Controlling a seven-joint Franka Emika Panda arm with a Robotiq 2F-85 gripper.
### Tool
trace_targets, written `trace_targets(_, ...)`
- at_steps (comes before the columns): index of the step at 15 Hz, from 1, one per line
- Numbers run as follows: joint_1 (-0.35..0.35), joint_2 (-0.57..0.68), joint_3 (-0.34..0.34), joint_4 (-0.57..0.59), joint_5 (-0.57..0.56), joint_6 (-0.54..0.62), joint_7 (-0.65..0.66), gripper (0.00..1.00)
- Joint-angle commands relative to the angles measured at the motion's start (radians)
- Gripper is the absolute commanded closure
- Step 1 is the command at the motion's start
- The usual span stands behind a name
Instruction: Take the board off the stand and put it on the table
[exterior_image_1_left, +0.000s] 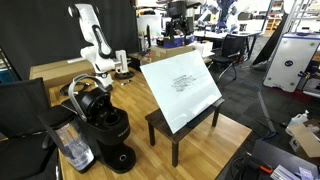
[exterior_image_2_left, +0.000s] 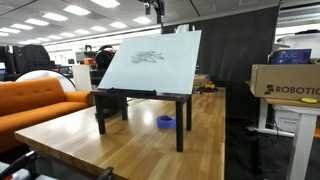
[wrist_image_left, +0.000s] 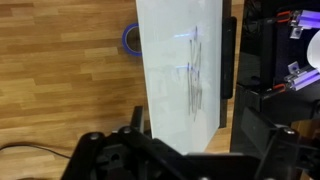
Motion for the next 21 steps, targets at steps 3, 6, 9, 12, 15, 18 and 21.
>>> trace_targets(3,-0.036,0.039,0.007,-0.006,0.033,0.053,-0.117,0.0)
trace_targets(6,-0.05,0.058,0.006,-0.023,0.037,0.06,-0.153,0.0)
trace_targets(9,-0.065,0.071,0.005,-0.037,0.041,0.057,-0.179,0.0)
trace_targets(12,-0.079,0.067,0.001,-0.063,0.043,0.06,-0.199,0.0)
trace_targets(15,-0.09,0.062,-0.003,-0.095,0.043,0.058,-0.203,0.0)
trace_targets(18,-0.099,0.06,-0.006,-0.127,0.043,0.059,-0.209,0.0)
trace_targets(21,-0.103,0.057,-0.006,-0.138,0.041,0.068,-0.215,0.0)
